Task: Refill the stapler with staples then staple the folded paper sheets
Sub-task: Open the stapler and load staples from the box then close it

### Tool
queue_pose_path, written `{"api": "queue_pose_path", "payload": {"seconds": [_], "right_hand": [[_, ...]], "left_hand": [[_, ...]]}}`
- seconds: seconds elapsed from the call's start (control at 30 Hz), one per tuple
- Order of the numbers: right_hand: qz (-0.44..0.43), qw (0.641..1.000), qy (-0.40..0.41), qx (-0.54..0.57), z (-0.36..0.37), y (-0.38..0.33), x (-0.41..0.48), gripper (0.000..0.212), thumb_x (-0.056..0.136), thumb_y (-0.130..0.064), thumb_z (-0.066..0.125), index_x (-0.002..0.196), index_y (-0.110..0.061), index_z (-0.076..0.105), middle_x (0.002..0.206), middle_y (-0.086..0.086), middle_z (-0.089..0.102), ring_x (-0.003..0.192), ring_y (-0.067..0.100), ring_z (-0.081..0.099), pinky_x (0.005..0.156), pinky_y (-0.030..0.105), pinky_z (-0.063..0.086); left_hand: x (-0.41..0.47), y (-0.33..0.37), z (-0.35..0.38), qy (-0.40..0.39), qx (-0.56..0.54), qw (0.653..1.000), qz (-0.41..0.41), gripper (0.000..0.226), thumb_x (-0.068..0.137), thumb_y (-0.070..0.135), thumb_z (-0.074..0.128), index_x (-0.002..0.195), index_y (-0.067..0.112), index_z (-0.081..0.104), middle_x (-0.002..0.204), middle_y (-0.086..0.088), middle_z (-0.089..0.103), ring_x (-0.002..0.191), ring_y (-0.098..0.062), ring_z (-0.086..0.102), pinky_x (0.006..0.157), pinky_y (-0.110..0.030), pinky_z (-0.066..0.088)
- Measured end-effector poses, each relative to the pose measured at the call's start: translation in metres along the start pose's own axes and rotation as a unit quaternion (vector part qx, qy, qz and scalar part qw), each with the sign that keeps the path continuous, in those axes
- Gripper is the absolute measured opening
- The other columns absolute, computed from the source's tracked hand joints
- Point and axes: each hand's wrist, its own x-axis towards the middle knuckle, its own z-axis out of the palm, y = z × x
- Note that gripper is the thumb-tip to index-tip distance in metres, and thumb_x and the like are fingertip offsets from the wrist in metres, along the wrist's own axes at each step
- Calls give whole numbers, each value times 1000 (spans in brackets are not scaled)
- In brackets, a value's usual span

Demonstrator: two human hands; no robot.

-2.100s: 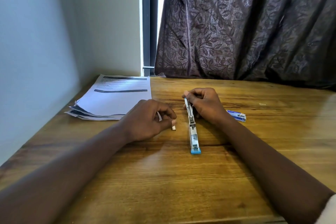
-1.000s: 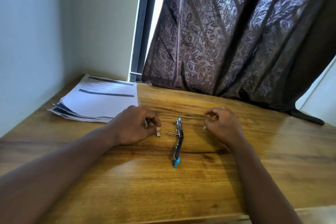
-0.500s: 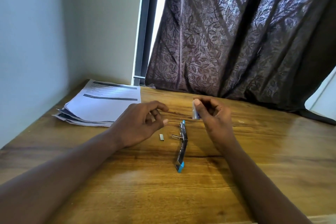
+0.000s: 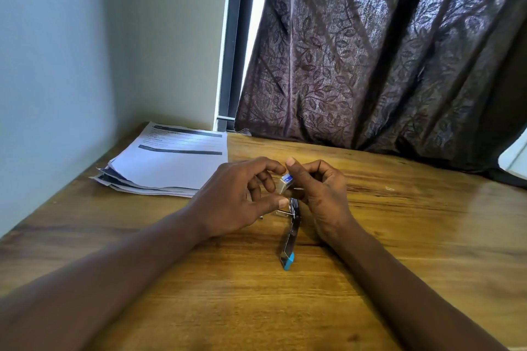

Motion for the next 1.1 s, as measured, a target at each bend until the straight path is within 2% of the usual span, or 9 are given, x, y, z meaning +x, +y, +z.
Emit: {"api": "queue_pose_path", "payload": {"seconds": [0.1, 0.17, 0.23, 0.3, 0.4, 0.6, 0.83, 0.97, 1.1], "right_hand": [[-9, 1000, -5, 3, 7, 3, -4, 37, 84, -21, 79, 92, 9, 59, 77, 16, 65, 62, 22, 65, 55, 31, 57], [-7, 1000, -14, -2, 9, 4, -6, 39, 87, -22, 76, 96, 11, 57, 81, 15, 65, 64, 21, 66, 53, 29, 56], [-4, 1000, -27, -9, 11, 3, -6, 31, 91, -23, 71, 102, 6, 64, 87, 14, 69, 68, 22, 68, 53, 28, 57], [4, 999, -40, 0, 12, 2, -6, 22, 96, -22, 65, 103, -3, 73, 95, 14, 75, 75, 22, 70, 57, 28, 59], [25, 998, -57, 32, 11, 0, -5, 21, 98, -18, 61, 104, -5, 75, 103, 15, 76, 85, 24, 73, 67, 28, 62], [82, 980, -104, 148, 8, -10, -3, 34, 96, 10, 51, 123, -4, 67, 108, 25, 74, 92, 29, 76, 81, 30, 63], [100, 974, -152, 135, 3, -13, -4, 38, 93, 7, 57, 129, -2, 62, 114, 26, 72, 101, 34, 74, 83, 29, 62], [117, 973, -145, 137, 4, -14, -5, 43, 81, 2, 66, 124, 2, 65, 113, 27, 72, 96, 33, 75, 87, 31, 61], [131, 973, -121, 148, 4, -14, -4, 35, 79, 7, 67, 114, 3, 69, 108, 30, 72, 89, 35, 76, 79, 29, 63]], "left_hand": [[0, 0, -1, 26, 24, 999, -2, 44, 84, 37, 81, 124, 28, 66, 89, 17, 68, 80, -4, 66, 65, -15, 53], [0, -2, -2, 49, 30, 998, -11, 33, 85, 31, 81, 115, 25, 69, 85, 17, 67, 78, -3, 66, 65, -14, 51], [1, -4, -3, 71, 13, 997, -31, 27, 86, 28, 81, 110, 23, 70, 84, 15, 69, 77, -4, 66, 65, -14, 53], [2, -7, -5, 86, -16, 994, -64, 25, 86, 27, 80, 109, 25, 70, 83, 12, 70, 75, -6, 68, 66, -19, 58], [5, -11, -8, 100, -55, 987, -110, 24, 87, 26, 80, 109, 28, 69, 85, 9, 74, 74, -11, 72, 66, -31, 64], [8, -16, -15, 122, -114, 974, -154, 24, 89, 24, 77, 112, 24, 69, 82, 5, 78, 70, -15, 75, 60, -25, 59], [6, -19, -16, 95, -136, 972, -166, 23, 88, 24, 77, 111, 26, 72, 84, 4, 79, 68, -17, 73, 59, -27, 59], [6, -20, -18, 84, -148, 971, -167, 26, 87, 26, 77, 112, 27, 73, 86, 3, 79, 71, -20, 74, 64, -35, 63], [5, -20, -19, 84, -174, 968, -163, 23, 92, 18, 73, 115, 23, 74, 84, -4, 79, 69, -21, 72, 65, -36, 63]]}}
